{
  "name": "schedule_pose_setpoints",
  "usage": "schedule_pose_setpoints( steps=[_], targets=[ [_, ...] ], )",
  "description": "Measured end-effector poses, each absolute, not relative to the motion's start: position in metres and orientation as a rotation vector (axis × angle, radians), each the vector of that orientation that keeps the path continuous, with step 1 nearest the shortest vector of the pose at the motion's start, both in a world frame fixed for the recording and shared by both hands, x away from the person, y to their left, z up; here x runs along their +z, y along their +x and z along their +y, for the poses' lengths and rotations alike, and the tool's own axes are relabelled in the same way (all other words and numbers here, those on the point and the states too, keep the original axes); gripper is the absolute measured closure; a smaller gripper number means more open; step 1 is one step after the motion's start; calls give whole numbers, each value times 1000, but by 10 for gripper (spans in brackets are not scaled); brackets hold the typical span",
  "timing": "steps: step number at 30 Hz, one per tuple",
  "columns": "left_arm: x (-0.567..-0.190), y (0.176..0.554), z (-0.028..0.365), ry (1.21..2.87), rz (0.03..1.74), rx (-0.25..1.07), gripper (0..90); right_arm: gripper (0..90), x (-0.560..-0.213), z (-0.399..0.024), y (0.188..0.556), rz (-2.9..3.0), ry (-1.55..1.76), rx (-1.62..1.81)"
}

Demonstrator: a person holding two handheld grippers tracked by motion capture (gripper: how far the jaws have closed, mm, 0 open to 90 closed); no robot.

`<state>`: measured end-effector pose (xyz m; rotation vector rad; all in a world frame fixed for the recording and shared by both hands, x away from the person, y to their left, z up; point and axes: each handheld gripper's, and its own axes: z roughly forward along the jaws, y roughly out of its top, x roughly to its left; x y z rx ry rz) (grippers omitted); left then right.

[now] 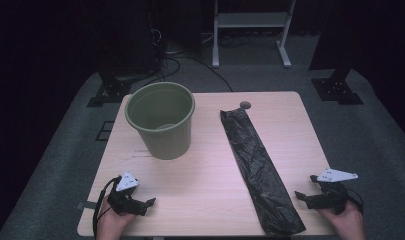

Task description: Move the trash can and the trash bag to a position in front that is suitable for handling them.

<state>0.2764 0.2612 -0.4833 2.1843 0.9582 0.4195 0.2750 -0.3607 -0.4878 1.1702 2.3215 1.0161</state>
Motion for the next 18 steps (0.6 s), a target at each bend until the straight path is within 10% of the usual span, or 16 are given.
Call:
schedule_pose_setpoints(
  steps=[18],
  targets=[
    [-451, 283, 266, 2078, 984, 340, 0, 102, -488, -361, 275, 2322, 1170, 1015]
  ],
)
